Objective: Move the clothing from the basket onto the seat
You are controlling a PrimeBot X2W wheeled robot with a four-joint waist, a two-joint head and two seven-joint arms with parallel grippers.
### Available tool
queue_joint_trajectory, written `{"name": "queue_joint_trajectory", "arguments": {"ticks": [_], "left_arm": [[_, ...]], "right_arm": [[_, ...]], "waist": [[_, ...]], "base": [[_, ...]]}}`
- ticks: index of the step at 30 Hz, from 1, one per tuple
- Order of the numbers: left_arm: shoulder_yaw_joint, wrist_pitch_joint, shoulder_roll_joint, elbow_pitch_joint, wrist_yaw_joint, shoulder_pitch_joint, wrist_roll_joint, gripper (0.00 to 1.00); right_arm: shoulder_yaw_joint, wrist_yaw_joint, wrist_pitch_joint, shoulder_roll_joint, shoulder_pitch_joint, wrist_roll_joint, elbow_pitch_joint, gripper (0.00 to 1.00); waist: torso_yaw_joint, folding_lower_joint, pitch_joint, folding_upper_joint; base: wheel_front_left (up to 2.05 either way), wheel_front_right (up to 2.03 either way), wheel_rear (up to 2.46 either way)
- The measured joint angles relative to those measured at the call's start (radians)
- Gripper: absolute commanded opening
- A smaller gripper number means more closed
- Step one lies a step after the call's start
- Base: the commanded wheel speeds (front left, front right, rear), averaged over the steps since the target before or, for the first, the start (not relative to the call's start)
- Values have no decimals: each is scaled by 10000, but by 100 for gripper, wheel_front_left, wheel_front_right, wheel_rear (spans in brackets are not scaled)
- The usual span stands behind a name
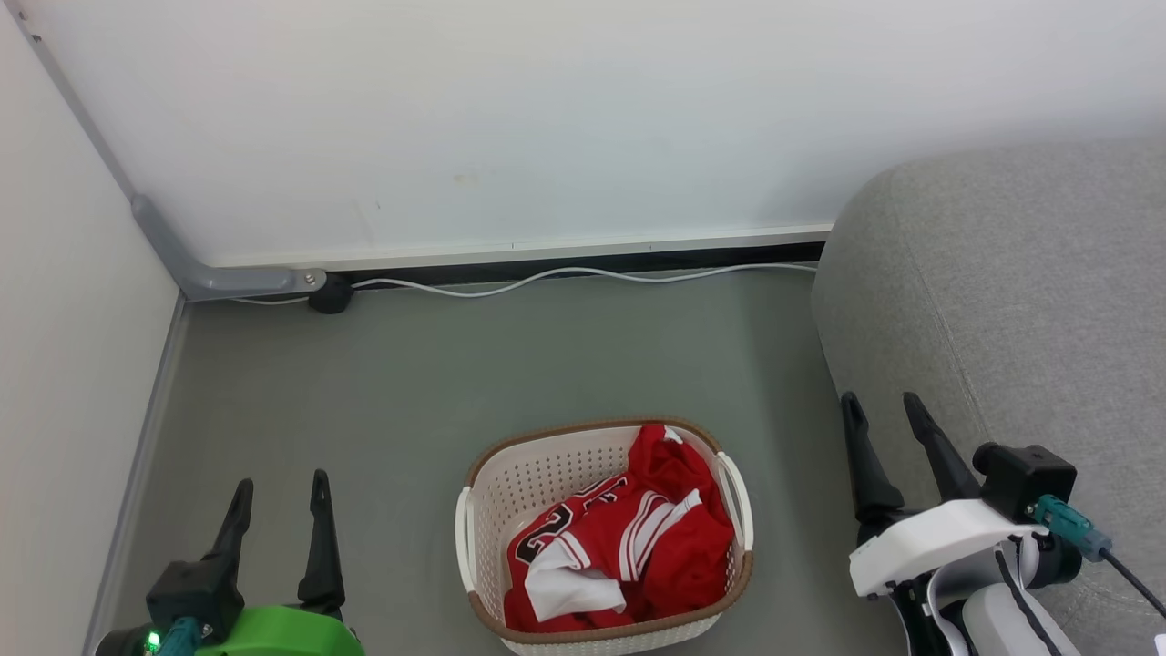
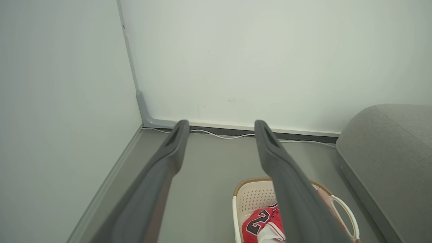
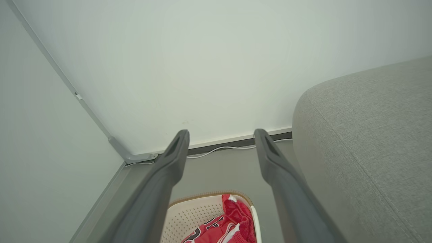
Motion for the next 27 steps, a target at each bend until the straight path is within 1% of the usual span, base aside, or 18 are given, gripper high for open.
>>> {"name": "queue_joint_trajectory", "arguments": {"ticks": [2, 7, 12, 27], "left_arm": [[-19, -79, 0, -27, 0, 59, 286, 100], [-92, -268, 4, -155, 0, 128, 917, 100], [-127, -378, 8, -228, 2, 158, 1354, 100], [-19, -378, 6, -165, -17, 162, 1386, 100]], "right_arm": [[59, -59, -82, -2, 31, -305, -38, 100], [230, -73, -263, -33, 41, -949, -82, 100], [334, -79, -376, -35, 46, -1346, -92, 100], [291, -56, -376, -31, 48, -1409, -81, 100]], "waist": [[0, 0, -2, 0], [1, 0, -1, 0], [1, -1, 9, 0], [-19, 0, 72, 0]], "base": [[0, 0, 0], [0, 0, 0], [0, 0, 0], [0, 0, 0]]}}
